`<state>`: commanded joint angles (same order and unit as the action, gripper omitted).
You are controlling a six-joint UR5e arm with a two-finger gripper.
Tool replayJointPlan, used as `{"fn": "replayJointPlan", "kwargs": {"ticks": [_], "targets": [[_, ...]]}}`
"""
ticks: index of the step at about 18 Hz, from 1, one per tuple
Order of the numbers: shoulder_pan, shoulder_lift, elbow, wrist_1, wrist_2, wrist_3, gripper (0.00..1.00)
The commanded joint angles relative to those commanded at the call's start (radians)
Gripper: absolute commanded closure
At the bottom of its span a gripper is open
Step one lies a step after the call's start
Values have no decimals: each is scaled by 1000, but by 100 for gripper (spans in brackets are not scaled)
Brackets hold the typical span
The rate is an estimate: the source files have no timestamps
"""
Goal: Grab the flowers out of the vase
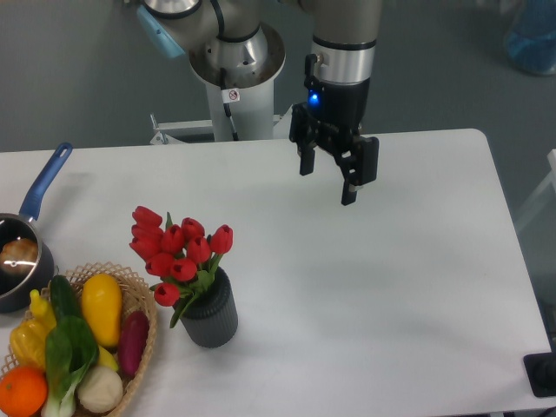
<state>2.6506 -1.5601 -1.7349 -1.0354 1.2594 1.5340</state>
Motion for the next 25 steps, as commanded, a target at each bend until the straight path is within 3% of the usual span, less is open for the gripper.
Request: {"fn": "replayJointPlan", "kwargs": {"ticks": [13,19,25], "targets": [[8,-6,-3,0,-5,-9,0],[8,-3,-60,3,-60,-12,0],[9,-14,-64,0,-83,-14,0]]}}
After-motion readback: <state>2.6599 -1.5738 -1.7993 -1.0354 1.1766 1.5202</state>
